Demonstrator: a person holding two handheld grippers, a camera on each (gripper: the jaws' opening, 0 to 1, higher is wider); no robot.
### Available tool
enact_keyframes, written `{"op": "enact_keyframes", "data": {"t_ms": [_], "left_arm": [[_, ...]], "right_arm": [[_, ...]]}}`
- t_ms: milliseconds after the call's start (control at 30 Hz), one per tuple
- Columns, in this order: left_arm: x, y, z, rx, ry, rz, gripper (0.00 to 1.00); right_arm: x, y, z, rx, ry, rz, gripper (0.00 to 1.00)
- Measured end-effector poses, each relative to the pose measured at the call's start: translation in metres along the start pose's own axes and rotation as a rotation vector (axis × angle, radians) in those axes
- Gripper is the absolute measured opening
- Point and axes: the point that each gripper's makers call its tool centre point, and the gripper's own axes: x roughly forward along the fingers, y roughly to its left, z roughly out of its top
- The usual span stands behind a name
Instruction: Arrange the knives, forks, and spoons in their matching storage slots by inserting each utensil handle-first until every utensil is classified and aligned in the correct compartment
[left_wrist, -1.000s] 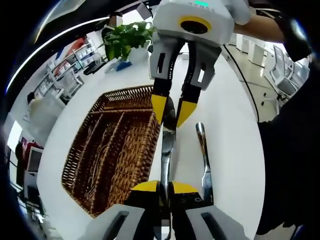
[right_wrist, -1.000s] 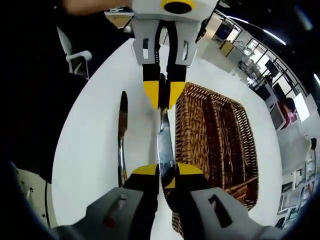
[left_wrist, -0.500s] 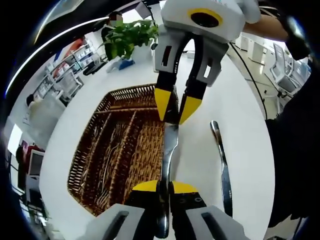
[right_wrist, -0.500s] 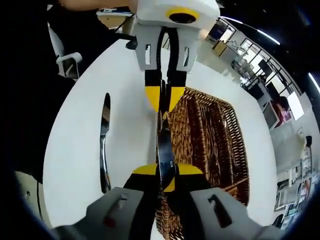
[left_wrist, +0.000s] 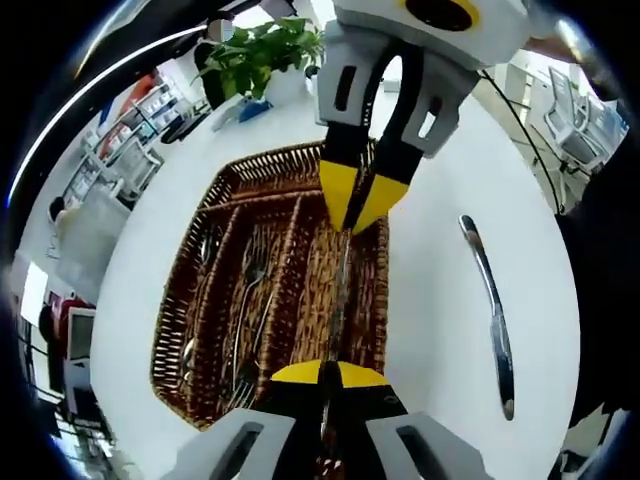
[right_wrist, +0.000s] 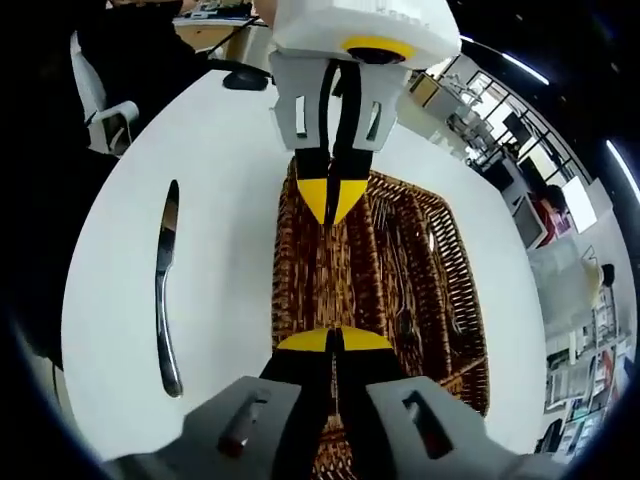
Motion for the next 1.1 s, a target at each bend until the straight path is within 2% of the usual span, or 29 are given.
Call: {"op": "enact_keyframes", "data": {"t_ms": [33, 67, 100, 133, 167, 200, 233, 267, 367, 567, 667, 900, 1000, 1100], "left_arm": [[0.004, -0.006, 0.008, -0.054, -0.048, -0.046, 0.0], [0.011, -0.003, 0.002, -0.025, -0.01, -0.054, 0.0], [0.014, 0.001, -0.005, 0.015, 0.037, -0.043, 0.0], [0.018, 0.005, -0.009, 0.052, 0.072, -0.016, 0.0], [0.021, 0.003, -0.003, 0.021, 0.036, -0.028, 0.0], [0.021, 0.001, 0.0, 0.011, 0.023, -0.044, 0.0], [0.019, -0.003, 0.007, 0.021, -0.003, -0.065, 0.0], [0.018, -0.001, 0.009, 0.021, -0.006, -0.053, 0.0], [0.017, 0.008, 0.009, -0.002, -0.016, -0.03, 0.0], [0.017, 0.009, -0.007, -0.009, 0.011, -0.041, 0.0], [0.018, 0.009, -0.014, -0.028, 0.027, -0.036, 0.0], [0.023, 0.009, -0.02, -0.077, 0.022, -0.029, 0.0], [0.025, 0.009, -0.021, -0.091, 0.021, -0.027, 0.0], [0.026, 0.008, -0.022, -0.106, 0.019, -0.03, 0.01]], "right_arm": [[0.01, -0.001, -0.004, -0.008, 0.022, 0.004, 0.0], [0.005, -0.01, -0.016, -0.087, 0.093, -0.054, 0.0], [0.012, -0.002, -0.015, -0.019, 0.073, -0.021, 0.0], [0.016, -0.002, -0.001, -0.029, 0.013, -0.011, 0.0], [0.013, -0.006, -0.001, 0.014, 0.034, -0.03, 0.0], [0.008, -0.012, 0.004, 0.007, 0.015, -0.066, 0.0], [0.006, -0.011, 0.011, -0.011, -0.012, -0.062, 0.0], [0.005, -0.009, 0.012, -0.018, -0.019, -0.053, 0.0], [0.009, -0.01, 0.011, -0.039, -0.01, -0.054, 0.0], [0.018, -0.012, 0.001, -0.049, 0.014, -0.053, 0.0], [0.022, -0.016, -0.002, -0.052, 0.029, -0.075, 0.0], [0.025, -0.018, -0.008, -0.008, 0.045, -0.069, 0.0], [0.022, -0.024, -0.007, 0.018, 0.035, -0.1, 0.0], [0.019, -0.021, -0.005, 0.031, 0.021, -0.089, 0.02]]}}
